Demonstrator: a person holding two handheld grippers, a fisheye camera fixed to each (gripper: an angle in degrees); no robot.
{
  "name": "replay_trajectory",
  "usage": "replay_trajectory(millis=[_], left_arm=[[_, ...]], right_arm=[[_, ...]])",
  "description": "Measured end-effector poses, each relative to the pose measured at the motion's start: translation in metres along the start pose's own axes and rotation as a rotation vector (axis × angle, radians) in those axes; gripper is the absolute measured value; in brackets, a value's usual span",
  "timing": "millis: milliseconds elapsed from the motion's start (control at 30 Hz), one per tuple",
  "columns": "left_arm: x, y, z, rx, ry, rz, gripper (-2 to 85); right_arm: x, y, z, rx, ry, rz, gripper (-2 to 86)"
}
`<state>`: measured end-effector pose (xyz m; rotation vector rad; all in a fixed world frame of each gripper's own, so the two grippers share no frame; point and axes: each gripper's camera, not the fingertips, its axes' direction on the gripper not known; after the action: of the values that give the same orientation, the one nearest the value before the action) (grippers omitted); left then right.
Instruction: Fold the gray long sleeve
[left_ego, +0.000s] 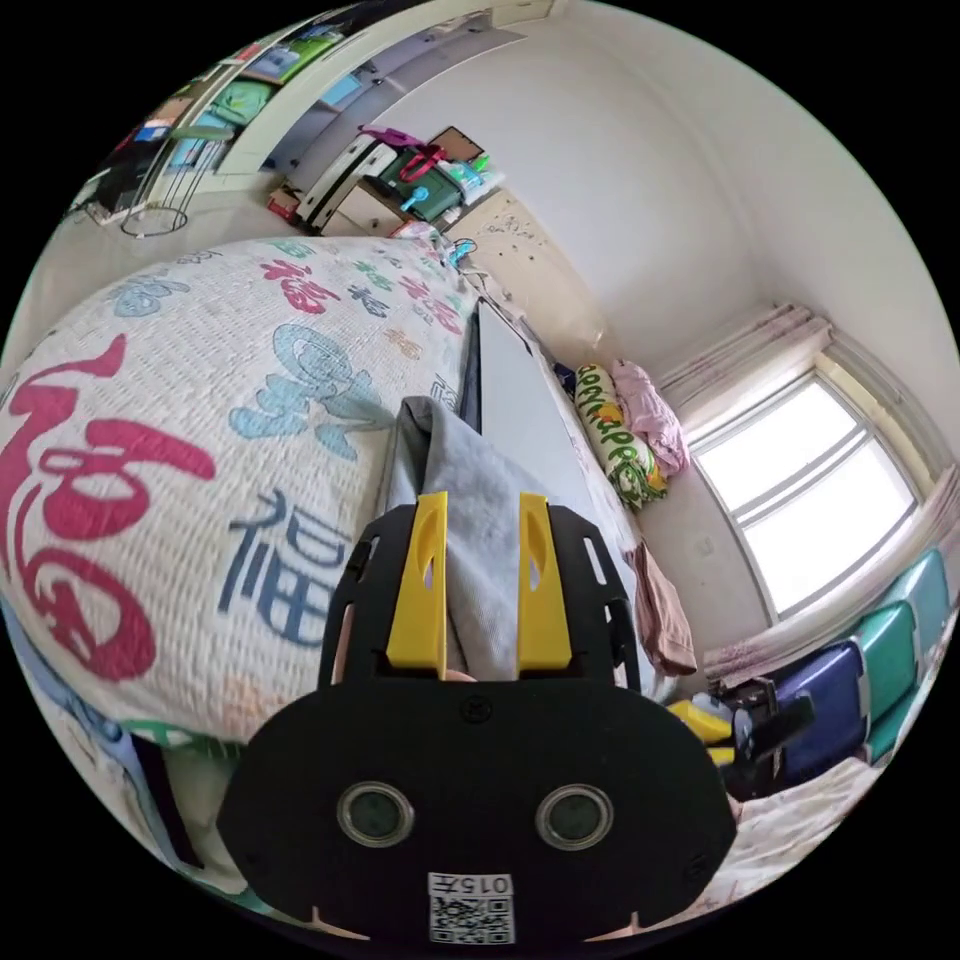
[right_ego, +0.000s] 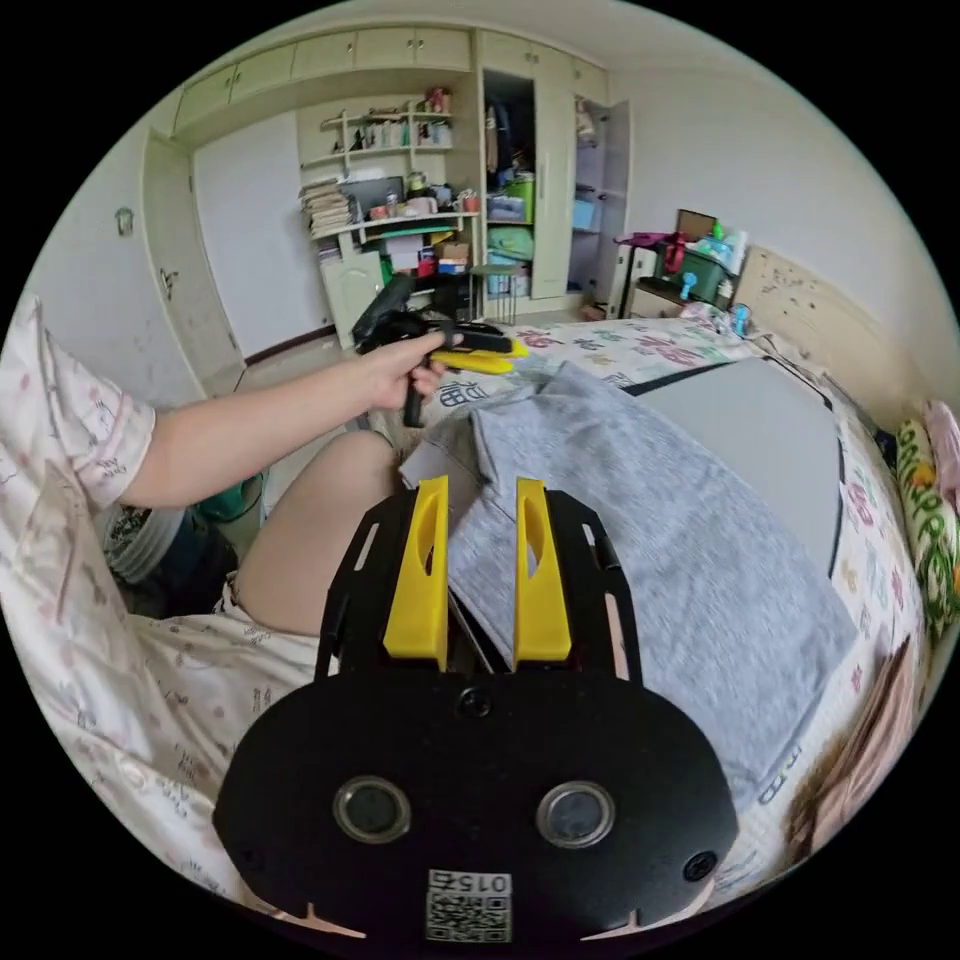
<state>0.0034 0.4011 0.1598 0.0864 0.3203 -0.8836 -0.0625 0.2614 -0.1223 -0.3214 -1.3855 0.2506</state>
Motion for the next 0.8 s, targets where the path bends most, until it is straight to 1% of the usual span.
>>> replay_trajectory(millis=[67, 133, 200, 267, 367, 433, 533, 567, 633, 700, 767, 800], left_arm=[[-0.003, -0.021, 0.018, -0.019, -0.017, -0.014, 11.1], [-0.003, -0.045, 0.040, -0.046, -0.066, -0.001, 11.4], [-0.002, -0.059, 0.055, -0.075, -0.082, 0.020, 11.8], [-0.004, -0.071, 0.068, -0.105, -0.119, 0.025, 12.1], [-0.006, -0.084, 0.087, -0.162, -0.175, 0.048, 11.4], [0.003, -0.094, 0.098, -0.231, -0.210, 0.115, 9.2], [0.013, -0.105, 0.102, -0.275, -0.236, 0.214, 6.4], [0.014, -0.107, 0.101, -0.271, -0.223, 0.220, 6.1], [0.009, -0.110, 0.095, -0.253, -0.163, 0.210, 5.9], [0.003, -0.108, 0.095, -0.259, -0.156, 0.212, 5.9], [-0.001, -0.105, 0.093, -0.245, -0.161, 0.215, 5.9], [-0.003, -0.104, 0.092, -0.229, -0.170, 0.218, 5.8]], right_arm=[[-0.014, -0.017, 0.032, -0.021, 0.031, -0.060, 10.4], [-0.028, -0.036, 0.077, -0.066, 0.105, -0.135, 10.3], [-0.028, -0.045, 0.112, -0.119, 0.149, -0.158, 10.1], [-0.019, -0.050, 0.143, -0.184, 0.157, -0.124, 9.4], [0.001, -0.049, 0.180, -0.274, 0.080, -0.058, 5.3], [0.013, -0.039, 0.189, -0.256, 0.038, -0.013, 2.1], [0.022, -0.024, 0.190, -0.200, 0.004, 0.058, 0.8], [0.023, -0.022, 0.190, -0.186, 0.007, 0.069, 0.6], [0.019, -0.017, 0.192, -0.142, 0.091, 0.043, 0.3], [0.014, -0.015, 0.193, -0.105, 0.145, 0.006, 0.1], [0.014, -0.015, 0.200, -0.107, 0.124, -0.012, 0.0], [0.017, -0.015, 0.205, -0.125, 0.074, -0.014, 0.0]])
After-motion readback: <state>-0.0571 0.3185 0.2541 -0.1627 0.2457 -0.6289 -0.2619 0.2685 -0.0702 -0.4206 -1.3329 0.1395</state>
